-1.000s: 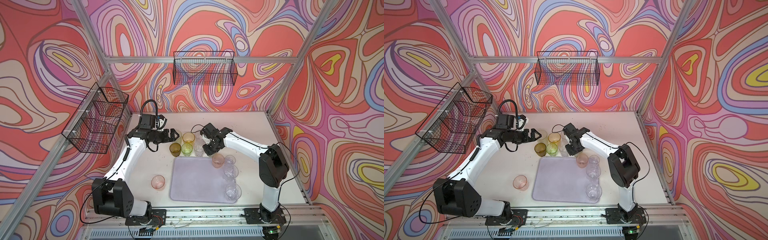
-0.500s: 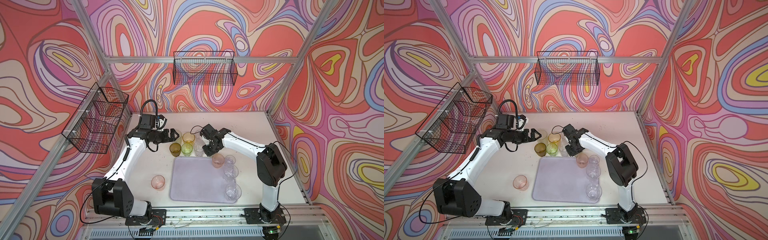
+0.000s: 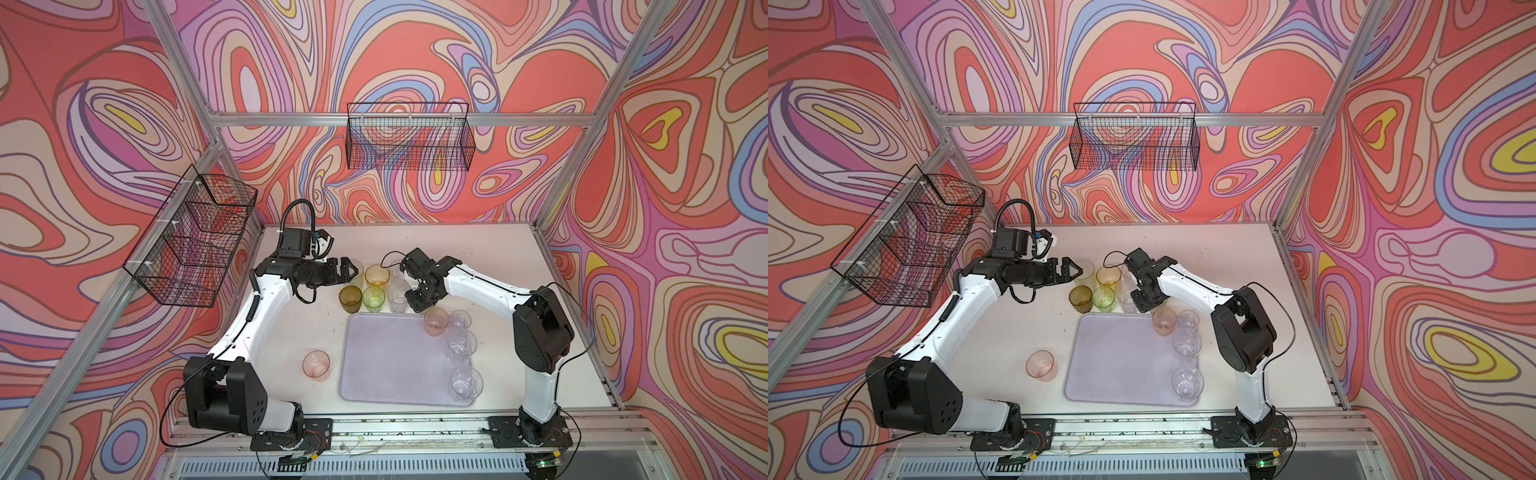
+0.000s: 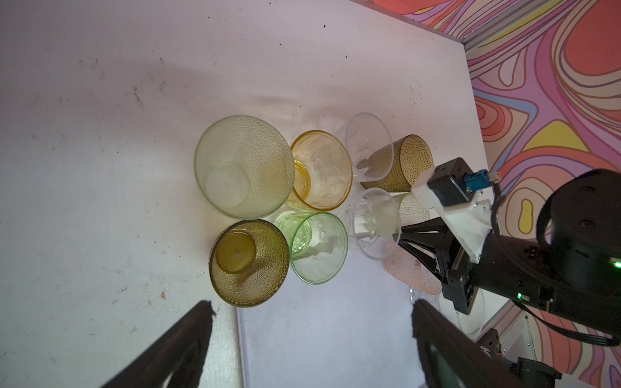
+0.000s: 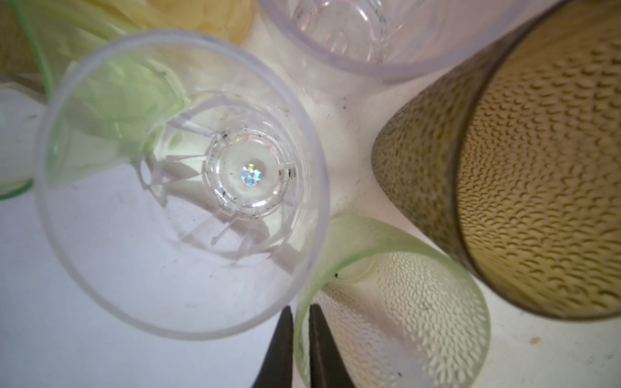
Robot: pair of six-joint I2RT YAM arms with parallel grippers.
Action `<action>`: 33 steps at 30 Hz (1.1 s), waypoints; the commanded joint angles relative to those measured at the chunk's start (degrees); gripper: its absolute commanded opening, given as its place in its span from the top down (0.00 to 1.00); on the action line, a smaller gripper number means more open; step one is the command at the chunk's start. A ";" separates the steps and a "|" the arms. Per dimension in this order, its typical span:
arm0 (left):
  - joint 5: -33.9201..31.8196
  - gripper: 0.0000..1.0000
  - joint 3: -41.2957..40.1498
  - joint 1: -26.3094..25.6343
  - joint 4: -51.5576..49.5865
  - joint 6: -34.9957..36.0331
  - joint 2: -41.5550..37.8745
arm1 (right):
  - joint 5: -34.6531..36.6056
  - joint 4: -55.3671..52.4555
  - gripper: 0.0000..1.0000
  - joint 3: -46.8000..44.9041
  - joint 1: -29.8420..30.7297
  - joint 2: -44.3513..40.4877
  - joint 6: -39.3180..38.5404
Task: Place the glasses into the tray
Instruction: Pick up the glass from the center of the table.
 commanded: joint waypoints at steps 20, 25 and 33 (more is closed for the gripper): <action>-0.30 0.05 1.47 -0.24 -1.66 0.63 0.38 | 1.33 -4.52 1.00 5.34 0.35 -2.01 -0.75; -0.56 0.05 1.73 -0.20 -1.88 0.90 0.38 | 1.11 -7.18 1.00 7.71 0.32 -2.74 -0.62; -0.65 0.05 1.73 -0.21 -2.01 0.94 0.09 | 1.45 -11.83 1.00 11.66 0.58 -4.64 -0.87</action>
